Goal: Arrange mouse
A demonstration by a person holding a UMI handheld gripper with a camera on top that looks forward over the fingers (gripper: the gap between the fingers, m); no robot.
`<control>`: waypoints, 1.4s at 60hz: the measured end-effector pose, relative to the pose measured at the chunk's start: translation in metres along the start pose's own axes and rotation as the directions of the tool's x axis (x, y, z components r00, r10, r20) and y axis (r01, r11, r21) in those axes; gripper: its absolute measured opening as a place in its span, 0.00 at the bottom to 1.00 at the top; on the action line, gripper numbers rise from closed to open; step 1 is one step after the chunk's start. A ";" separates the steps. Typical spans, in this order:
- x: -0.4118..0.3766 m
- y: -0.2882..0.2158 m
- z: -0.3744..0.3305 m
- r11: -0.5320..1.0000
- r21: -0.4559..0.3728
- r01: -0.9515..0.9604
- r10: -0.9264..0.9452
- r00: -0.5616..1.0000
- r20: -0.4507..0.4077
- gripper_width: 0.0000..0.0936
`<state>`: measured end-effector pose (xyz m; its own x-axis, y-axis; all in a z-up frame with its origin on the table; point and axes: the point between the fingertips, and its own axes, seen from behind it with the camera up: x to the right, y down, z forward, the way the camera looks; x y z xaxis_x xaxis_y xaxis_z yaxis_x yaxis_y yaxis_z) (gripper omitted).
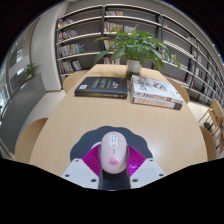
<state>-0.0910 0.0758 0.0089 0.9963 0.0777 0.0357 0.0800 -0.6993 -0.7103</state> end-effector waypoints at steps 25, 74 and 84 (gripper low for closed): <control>0.015 0.001 -0.011 0.997 -0.012 -0.074 0.073 0.993 -0.089 0.91; -0.015 0.053 -0.317 0.986 0.128 -0.105 0.110 0.993 -0.035 0.92; -0.014 0.051 -0.332 0.983 0.156 -0.094 0.100 0.994 -0.033 0.92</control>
<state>-0.0909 -0.1967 0.2054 0.9998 -0.0163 -0.0124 -0.0196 -0.5842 -0.8114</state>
